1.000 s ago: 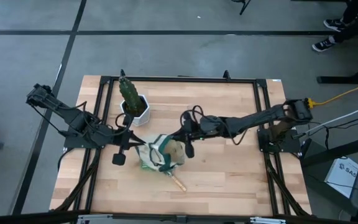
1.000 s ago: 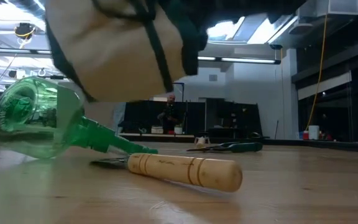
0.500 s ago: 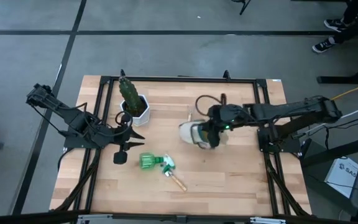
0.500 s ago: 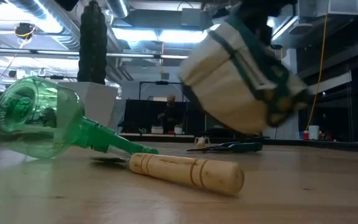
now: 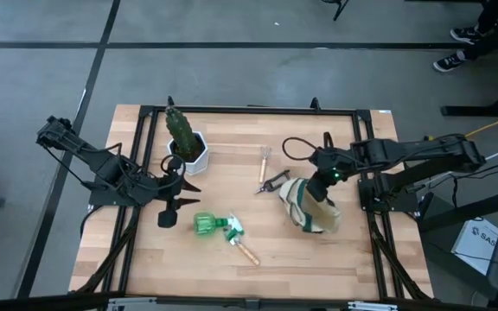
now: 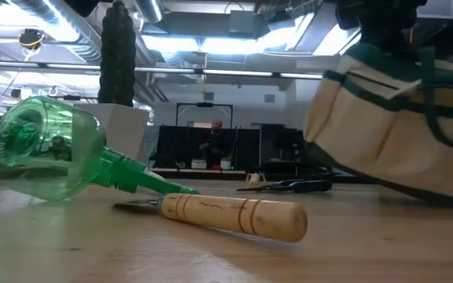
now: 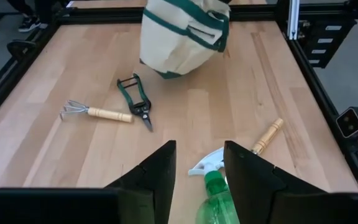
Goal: Pick & Place Garden tools in Gardening bag
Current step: Prepare the gardening bag
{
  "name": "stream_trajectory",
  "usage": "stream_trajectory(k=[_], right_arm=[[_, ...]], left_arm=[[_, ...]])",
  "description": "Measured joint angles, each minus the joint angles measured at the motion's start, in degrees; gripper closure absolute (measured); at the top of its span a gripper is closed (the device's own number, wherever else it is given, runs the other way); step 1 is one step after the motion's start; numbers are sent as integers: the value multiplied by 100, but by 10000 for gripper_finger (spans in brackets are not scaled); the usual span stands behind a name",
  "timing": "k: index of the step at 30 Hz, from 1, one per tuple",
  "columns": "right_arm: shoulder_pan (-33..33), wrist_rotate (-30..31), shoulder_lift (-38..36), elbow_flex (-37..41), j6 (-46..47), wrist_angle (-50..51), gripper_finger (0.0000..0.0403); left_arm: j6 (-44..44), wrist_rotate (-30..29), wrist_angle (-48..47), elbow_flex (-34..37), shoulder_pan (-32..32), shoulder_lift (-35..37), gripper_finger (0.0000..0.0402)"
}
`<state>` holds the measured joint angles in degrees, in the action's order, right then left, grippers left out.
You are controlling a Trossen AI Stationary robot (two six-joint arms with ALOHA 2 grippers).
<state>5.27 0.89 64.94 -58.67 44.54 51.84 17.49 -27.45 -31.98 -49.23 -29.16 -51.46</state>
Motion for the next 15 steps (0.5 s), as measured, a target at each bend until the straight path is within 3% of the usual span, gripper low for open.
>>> stream_trajectory(k=[6,15], right_arm=[[-59,458,142,0,-140,461,400],[-297,1395,226,0,1340,1648,400]], left_arm=[[121,-50,-5,0,1,-2,272],[300,-74,-39,0,1,-4,272]])
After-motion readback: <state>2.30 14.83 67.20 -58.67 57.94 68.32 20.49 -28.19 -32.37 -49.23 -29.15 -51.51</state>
